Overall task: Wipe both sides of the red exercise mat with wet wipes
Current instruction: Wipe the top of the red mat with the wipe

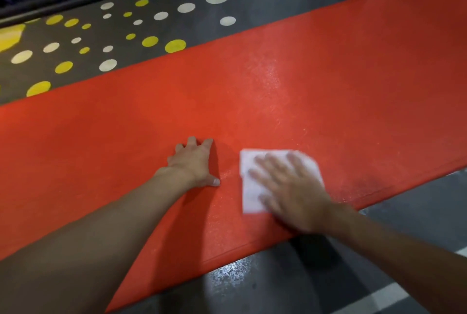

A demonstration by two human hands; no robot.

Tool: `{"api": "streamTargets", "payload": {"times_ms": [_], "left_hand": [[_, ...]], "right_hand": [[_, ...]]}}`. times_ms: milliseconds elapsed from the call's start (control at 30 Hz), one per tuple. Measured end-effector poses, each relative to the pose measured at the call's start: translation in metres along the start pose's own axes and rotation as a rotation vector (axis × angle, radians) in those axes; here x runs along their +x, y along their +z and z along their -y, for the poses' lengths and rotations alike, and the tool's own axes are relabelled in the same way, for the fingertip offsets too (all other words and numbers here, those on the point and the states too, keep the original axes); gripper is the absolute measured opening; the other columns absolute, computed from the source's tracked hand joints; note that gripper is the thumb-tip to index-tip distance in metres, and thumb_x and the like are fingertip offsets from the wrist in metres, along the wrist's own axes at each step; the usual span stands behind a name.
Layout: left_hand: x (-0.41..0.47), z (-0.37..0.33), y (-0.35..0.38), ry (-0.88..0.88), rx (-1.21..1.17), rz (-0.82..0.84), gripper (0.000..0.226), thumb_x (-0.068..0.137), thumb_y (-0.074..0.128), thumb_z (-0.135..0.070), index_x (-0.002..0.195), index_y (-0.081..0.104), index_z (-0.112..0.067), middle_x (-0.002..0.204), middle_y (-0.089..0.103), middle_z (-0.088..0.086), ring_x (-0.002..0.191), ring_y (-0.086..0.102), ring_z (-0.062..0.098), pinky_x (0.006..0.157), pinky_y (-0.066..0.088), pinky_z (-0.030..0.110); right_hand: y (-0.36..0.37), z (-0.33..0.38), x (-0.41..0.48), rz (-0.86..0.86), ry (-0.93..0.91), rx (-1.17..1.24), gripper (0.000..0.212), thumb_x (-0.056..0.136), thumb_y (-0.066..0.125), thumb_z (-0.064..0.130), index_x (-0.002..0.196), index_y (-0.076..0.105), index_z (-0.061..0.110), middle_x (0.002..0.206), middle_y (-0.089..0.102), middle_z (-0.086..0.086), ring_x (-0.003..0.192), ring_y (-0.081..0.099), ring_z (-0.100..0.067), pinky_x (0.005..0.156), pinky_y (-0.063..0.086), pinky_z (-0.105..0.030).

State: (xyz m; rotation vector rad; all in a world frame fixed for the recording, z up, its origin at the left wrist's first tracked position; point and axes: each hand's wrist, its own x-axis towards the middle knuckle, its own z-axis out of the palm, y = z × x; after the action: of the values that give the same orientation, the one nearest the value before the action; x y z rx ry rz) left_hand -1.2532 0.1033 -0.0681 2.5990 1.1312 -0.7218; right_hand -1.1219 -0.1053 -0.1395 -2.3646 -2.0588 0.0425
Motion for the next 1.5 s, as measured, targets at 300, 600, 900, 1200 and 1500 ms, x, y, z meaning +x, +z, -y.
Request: {"api": "streamTargets", "payload": {"times_ms": [300,600,900,1200,1500], "left_hand": [[0.002,0.002,0.0,-0.008,0.032,-0.012,0.116,0.068,0.084,-0.05,0.154,0.01,-0.028,0.15,0.022,0.008,0.138,0.023,0.042,0.102,0.038,0.055],[0.018,0.003,-0.005,-0.056,-0.002,-0.075,0.109,0.074,0.081,-0.047,0.155,0.012,-0.022,0.149,0.022,0.008,0.138,0.024,0.038,0.105,0.035,0.054],[0.037,0.018,-0.022,-0.049,-0.074,-0.044,0.1,0.058,0.089,-0.05,0.14,0.037,-0.026,0.137,0.036,0.008,0.129,0.036,0.039,0.103,0.041,0.052],[0.06,0.021,-0.023,-0.062,0.002,-0.035,0.125,0.06,0.089,-0.048,0.155,0.011,-0.02,0.16,0.004,0.014,0.147,0.01,0.039,0.116,0.025,0.054],[0.083,0.032,-0.04,-0.079,-0.048,-0.117,0.108,0.057,0.091,-0.045,0.144,0.029,-0.029,0.142,0.029,0.01,0.134,0.03,0.039,0.104,0.037,0.055]], "right_hand": [[-0.003,-0.012,0.019,0.066,-0.004,0.036,0.061,0.097,0.02,0.054,0.153,0.03,0.033,0.163,0.023,-0.003,0.15,0.019,-0.024,0.12,0.012,-0.056],[0.0,-0.002,0.039,0.041,-0.044,0.063,0.058,0.097,0.027,0.051,0.149,0.04,0.03,0.159,0.031,-0.006,0.147,0.029,-0.027,0.117,0.021,-0.058],[0.004,0.003,0.064,0.038,-0.069,0.078,0.059,0.097,0.028,0.051,0.15,0.04,0.03,0.16,0.029,-0.006,0.148,0.027,-0.028,0.117,0.019,-0.06],[0.005,0.01,0.093,0.047,-0.079,0.101,0.061,0.096,0.025,0.054,0.15,0.04,0.029,0.161,0.028,-0.008,0.149,0.024,-0.03,0.116,0.017,-0.061],[0.007,-0.001,0.122,0.032,-0.039,0.116,0.061,0.096,0.026,0.053,0.15,0.039,0.029,0.161,0.027,-0.008,0.149,0.024,-0.03,0.117,0.017,-0.061]]}}
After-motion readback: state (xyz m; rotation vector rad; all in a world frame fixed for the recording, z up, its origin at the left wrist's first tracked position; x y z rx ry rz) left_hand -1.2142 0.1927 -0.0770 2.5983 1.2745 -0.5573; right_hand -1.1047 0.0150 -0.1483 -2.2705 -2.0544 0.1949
